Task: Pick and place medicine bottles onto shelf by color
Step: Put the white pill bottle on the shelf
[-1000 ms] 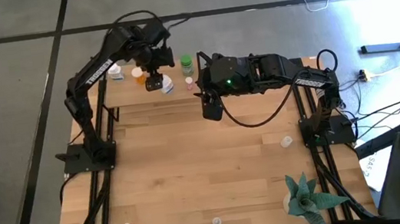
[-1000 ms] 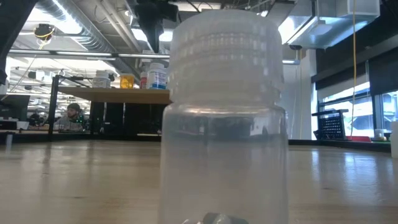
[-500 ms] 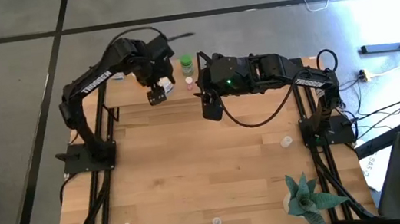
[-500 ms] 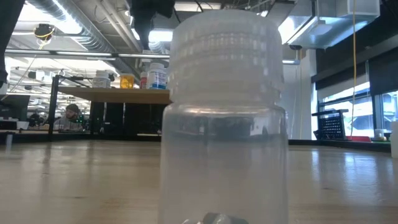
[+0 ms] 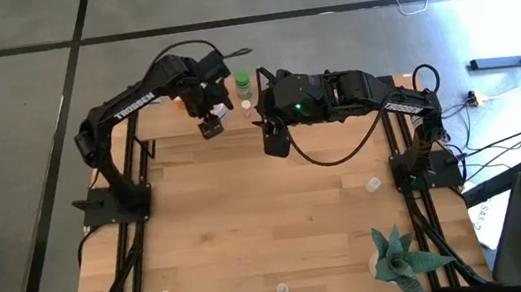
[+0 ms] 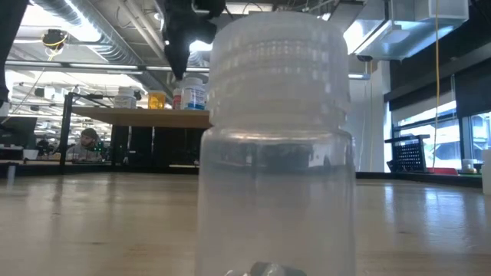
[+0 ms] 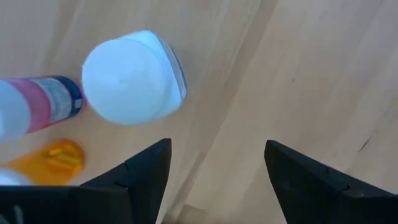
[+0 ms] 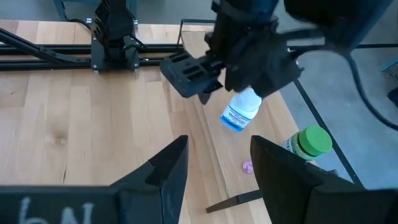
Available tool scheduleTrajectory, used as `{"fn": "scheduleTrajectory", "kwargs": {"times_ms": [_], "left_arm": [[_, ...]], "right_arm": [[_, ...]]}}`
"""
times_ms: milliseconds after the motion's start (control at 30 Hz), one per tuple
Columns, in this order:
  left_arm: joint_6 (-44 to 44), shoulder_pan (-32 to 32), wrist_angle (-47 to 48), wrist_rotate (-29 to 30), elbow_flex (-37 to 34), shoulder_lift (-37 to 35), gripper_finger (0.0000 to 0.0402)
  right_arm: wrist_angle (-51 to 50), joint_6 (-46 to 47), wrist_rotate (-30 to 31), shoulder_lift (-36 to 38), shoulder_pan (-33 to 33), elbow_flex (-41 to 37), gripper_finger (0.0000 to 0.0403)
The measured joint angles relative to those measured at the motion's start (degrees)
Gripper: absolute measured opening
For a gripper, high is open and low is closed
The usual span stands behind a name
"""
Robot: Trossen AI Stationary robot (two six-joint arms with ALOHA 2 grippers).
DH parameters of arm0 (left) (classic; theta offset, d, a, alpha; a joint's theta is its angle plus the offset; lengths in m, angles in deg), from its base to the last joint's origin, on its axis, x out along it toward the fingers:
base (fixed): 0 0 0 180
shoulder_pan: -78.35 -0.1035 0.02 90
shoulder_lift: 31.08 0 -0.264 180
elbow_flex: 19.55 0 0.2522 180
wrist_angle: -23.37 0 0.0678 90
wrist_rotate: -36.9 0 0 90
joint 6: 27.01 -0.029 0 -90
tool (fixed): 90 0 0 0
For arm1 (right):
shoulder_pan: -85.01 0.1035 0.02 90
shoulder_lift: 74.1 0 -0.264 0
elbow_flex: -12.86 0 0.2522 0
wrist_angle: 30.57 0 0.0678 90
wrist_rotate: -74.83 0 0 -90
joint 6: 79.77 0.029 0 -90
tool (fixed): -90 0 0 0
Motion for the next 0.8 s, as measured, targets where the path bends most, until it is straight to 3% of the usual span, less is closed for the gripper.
{"fn": "scheduleTrajectory", "kwargs": {"times_ms": [267,800], "left_arm": [[-0.5,-2.8,-4.0,-0.8,-3.3,0.1,0.0242],[-3.4,-4.0,-10.8,3.4,-3.7,0.1,0.0237]], "right_arm": [[0.0,0.0,0.0,0.0,0.0,0.0,0.0175],[0.0,0.0,0.0,0.0,0.0,0.0,0.0175]]}}
